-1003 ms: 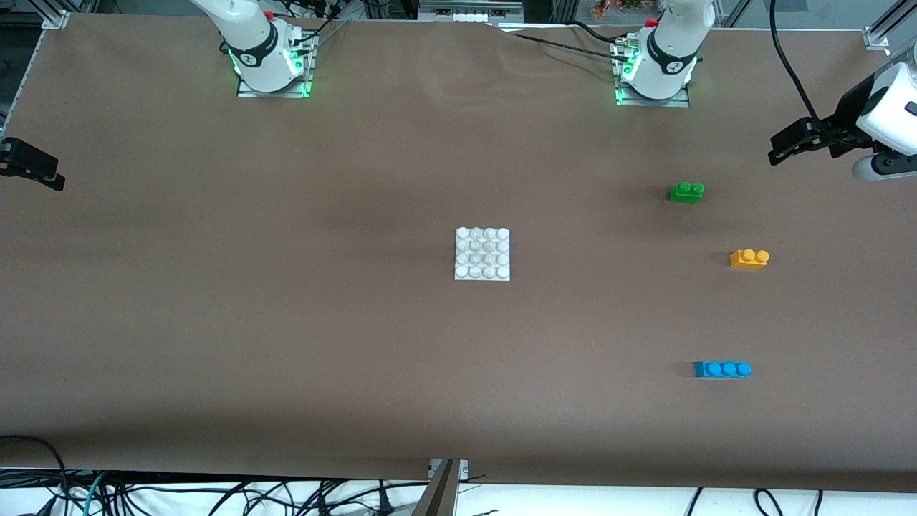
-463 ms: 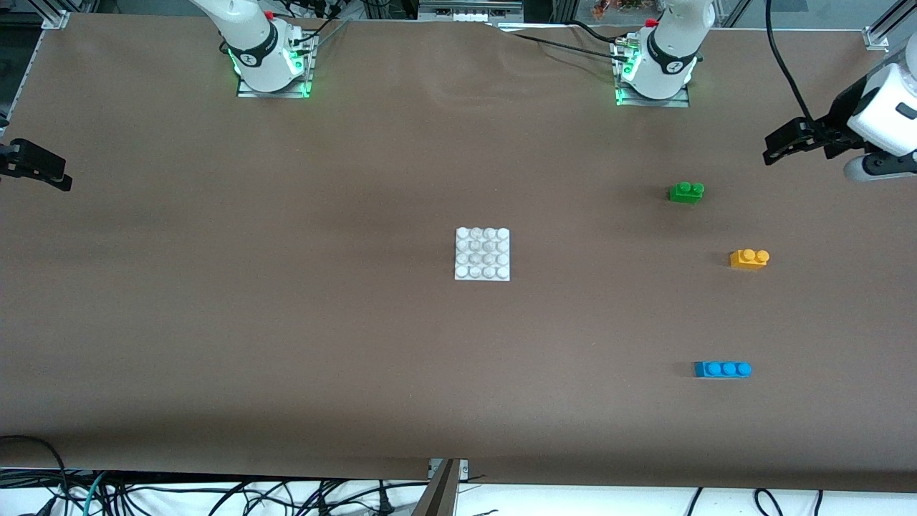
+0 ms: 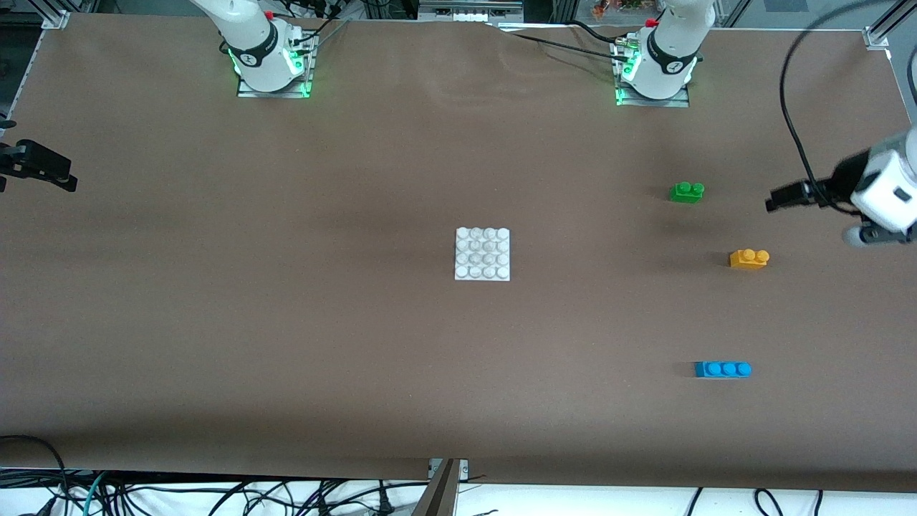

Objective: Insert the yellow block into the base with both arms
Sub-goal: 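Move the left gripper down over the yellow block, then close the left gripper on the yellow block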

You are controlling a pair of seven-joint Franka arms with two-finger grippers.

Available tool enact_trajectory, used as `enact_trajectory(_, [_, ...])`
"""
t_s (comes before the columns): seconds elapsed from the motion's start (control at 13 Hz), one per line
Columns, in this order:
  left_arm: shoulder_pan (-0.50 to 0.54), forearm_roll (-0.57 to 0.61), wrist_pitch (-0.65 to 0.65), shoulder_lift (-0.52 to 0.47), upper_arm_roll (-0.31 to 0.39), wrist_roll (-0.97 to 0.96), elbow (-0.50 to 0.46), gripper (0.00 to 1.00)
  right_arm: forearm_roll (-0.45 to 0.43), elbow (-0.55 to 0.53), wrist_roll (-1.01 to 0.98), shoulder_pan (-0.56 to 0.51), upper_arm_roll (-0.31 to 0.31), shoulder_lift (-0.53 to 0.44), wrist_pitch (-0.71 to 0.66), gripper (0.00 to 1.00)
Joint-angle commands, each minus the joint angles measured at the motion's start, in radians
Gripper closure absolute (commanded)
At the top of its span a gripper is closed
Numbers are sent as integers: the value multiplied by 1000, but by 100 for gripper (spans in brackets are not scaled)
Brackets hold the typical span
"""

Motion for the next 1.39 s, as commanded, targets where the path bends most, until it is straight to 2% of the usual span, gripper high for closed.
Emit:
enact_trajectory(0.0, [33,92,93,113,-14,40,8,1,-9,-16,-2,3,4,-9,13,0])
enact_trajectory(0.23, [63,126,262,58,-12,41,-185,1,-12,-17,-8,3,4,-10,4,0])
enact_trajectory(0.39, [102,167,436,9,-17,47,-363,1,-12,-17,-11,3,4,-10,1,0])
enact_trajectory(0.46, [120,169,498,3,-17,63,-411,1,-14,-16,-11,4,4,-9,7,0])
enact_trajectory(0.69, [162,170,632,61,-14,93,-454,1,-15,-16,-11,9,5,-9,10,0])
enact_trajectory(0.85, [192,187,832,81,-14,95,-566,1,-18,-16,-8,24,4,-9,10,0])
enact_trajectory(1.16, [205,236,948,189,-12,93,-566,1,-18,-16,-2,24,4,-4,12,0])
enact_trajectory(1.31, [206,255,948,194,-11,92,-563,1,-18,-16,-2,26,5,-3,13,0])
